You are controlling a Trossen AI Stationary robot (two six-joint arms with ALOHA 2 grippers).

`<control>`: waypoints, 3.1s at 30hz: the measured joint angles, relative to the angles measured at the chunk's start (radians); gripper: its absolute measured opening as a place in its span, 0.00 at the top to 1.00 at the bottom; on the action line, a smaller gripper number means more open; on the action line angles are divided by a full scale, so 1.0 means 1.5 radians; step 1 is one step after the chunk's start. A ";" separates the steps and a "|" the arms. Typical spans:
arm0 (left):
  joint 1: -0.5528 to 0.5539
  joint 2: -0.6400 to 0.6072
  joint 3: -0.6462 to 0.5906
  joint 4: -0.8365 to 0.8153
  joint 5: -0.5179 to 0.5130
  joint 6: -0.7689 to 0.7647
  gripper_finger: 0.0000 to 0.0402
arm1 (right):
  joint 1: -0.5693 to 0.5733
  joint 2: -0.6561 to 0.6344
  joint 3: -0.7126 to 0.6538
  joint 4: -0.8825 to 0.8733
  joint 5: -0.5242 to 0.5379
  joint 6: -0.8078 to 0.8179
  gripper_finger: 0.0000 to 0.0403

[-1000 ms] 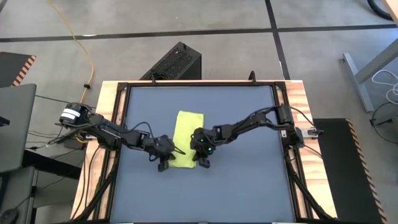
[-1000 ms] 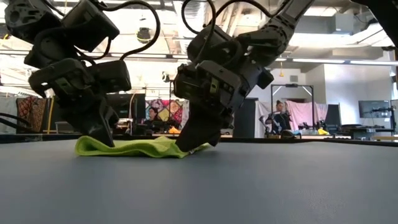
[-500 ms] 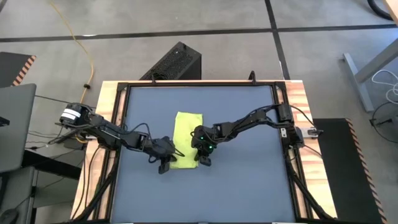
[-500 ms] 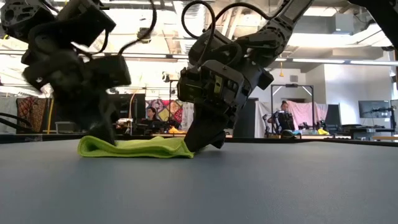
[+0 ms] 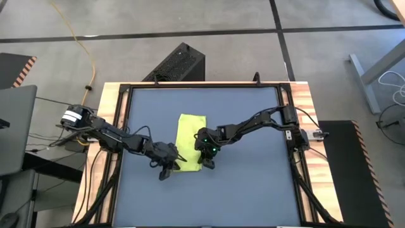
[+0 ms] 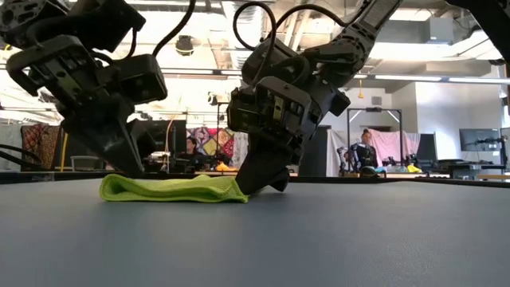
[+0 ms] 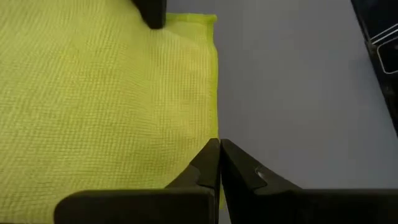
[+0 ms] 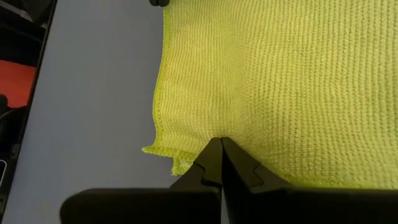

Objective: Roll towel
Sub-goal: Roll the green microfiber towel

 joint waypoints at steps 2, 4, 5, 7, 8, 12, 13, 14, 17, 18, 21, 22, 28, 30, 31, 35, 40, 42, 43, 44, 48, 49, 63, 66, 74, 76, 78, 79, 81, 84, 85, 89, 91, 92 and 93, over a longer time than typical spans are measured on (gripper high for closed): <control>-0.004 -0.003 0.000 -0.008 0.000 -0.002 1.00 | 0.000 0.000 0.000 0.000 0.000 -0.001 0.95; -0.008 -0.005 0.000 -0.029 -0.001 -0.003 1.00 | 0.000 0.000 0.000 0.000 0.000 -0.007 0.95; -0.010 -0.005 0.000 -0.044 -0.006 -0.007 1.00 | 0.000 0.000 0.000 0.000 -0.001 -0.010 0.95; -0.012 -0.005 0.000 -0.075 -0.017 -0.013 1.00 | 0.000 0.000 0.000 0.000 -0.001 -0.010 0.95; -0.012 -0.005 0.000 -0.082 -0.022 -0.014 1.00 | 0.000 0.000 0.000 0.000 -0.001 -0.010 0.95; -0.012 -0.005 0.000 -0.087 -0.027 -0.014 1.00 | 0.000 0.000 0.000 0.000 -0.001 -0.016 0.95; -0.012 -0.005 0.000 -0.087 -0.028 -0.014 1.00 | 0.000 0.000 0.000 0.000 -0.001 -0.016 0.95; -0.012 -0.005 0.000 -0.087 -0.028 -0.017 1.00 | 0.000 0.000 0.000 0.000 -0.001 -0.016 0.95; -0.012 -0.005 0.000 -0.078 -0.024 -0.028 1.00 | 0.000 0.000 0.001 0.000 -0.002 -0.016 0.95; -0.012 -0.005 0.000 -0.065 -0.017 -0.029 1.00 | -0.001 0.000 0.001 0.000 -0.005 -0.017 0.95; -0.012 -0.009 0.000 -0.012 0.000 -0.028 1.00 | -0.005 0.001 0.001 0.001 -0.019 -0.017 0.95; -0.012 -0.013 0.000 -0.003 0.001 -0.026 1.00 | -0.005 0.001 0.001 0.001 -0.018 -0.017 0.95; -0.005 -0.047 0.001 -0.043 -0.014 -0.006 1.00 | -0.008 0.001 0.001 0.003 -0.019 -0.017 0.95; -0.002 -0.058 0.001 -0.101 -0.022 -0.006 1.00 | -0.008 0.001 0.001 0.005 -0.019 -0.015 0.95; -0.001 -0.061 0.001 -0.122 -0.024 -0.006 1.00 | -0.008 0.001 0.001 0.005 -0.019 -0.014 0.95; -0.001 -0.067 0.001 -0.154 -0.024 0.004 1.00 | -0.008 0.001 0.001 0.006 -0.019 -0.012 0.95; -0.001 -0.064 0.001 -0.158 -0.031 0.014 1.00 | -0.008 0.000 0.001 0.014 -0.019 -0.001 0.95; -0.001 -0.064 0.001 -0.160 -0.037 0.014 1.00 | -0.008 -0.011 0.000 0.011 -0.018 0.005 0.95; -0.001 -0.064 0.001 -0.163 -0.037 0.014 1.00 | -0.008 -0.016 0.000 0.009 -0.016 0.005 0.95; -0.001 -0.064 0.001 -0.165 -0.038 0.014 1.00 | -0.008 -0.024 -0.001 0.006 -0.013 0.004 0.95; -0.001 -0.064 0.001 -0.180 -0.043 0.009 1.00 | -0.006 -0.065 -0.003 0.005 0.013 -0.001 0.95; -0.001 -0.064 0.001 -0.181 -0.043 0.009 1.00 | -0.004 -0.073 -0.002 0.010 0.027 -0.009 0.95; -0.001 -0.063 0.000 -0.081 -0.044 0.070 1.00 | 0.025 -0.070 -0.004 0.043 0.019 0.000 0.95; -0.001 -0.063 0.000 -0.071 -0.044 0.070 1.00 | 0.026 -0.072 -0.024 0.046 0.016 0.003 0.95; -0.001 0.009 0.000 -0.041 -0.055 0.038 1.00 | 0.040 -0.074 -0.088 0.064 0.038 0.023 0.95; -0.001 0.031 0.001 -0.032 -0.055 0.016 1.00 | 0.042 -0.074 -0.095 0.079 0.038 0.025 0.95; -0.001 0.041 0.002 -0.031 -0.061 -0.009 1.00 | 0.047 -0.074 -0.095 0.094 0.039 0.029 0.95; -0.001 0.045 0.002 -0.032 -0.062 -0.020 1.00 | 0.048 -0.074 -0.095 0.101 0.038 0.030 0.95; -0.001 0.045 0.002 -0.033 -0.064 -0.041 1.00 | 0.049 -0.078 -0.096 0.107 0.038 0.030 0.95; -0.001 0.025 0.002 -0.037 -0.063 -0.076 1.00 | 0.052 -0.094 -0.097 0.101 0.035 0.023 0.95; -0.002 0.015 0.001 -0.043 -0.064 -0.088 1.00 | 0.053 -0.103 -0.098 0.096 0.031 0.017 0.95; -0.006 -0.051 0.001 -0.058 -0.067 -0.129 1.00 | 0.066 -0.158 -0.096 0.073 0.026 -0.024 0.95; -0.011 -0.084 0.001 -0.071 -0.068 -0.130 1.00 | 0.077 -0.183 -0.096 0.054 0.036 -0.038 0.95; -0.013 -0.102 0.001 -0.077 -0.066 -0.128 1.00 | 0.084 -0.192 -0.096 0.052 0.043 -0.040 0.95; -0.017 -0.120 0.001 -0.087 -0.066 -0.120 1.00 | 0.091 -0.199 -0.096 0.053 0.052 -0.040 0.95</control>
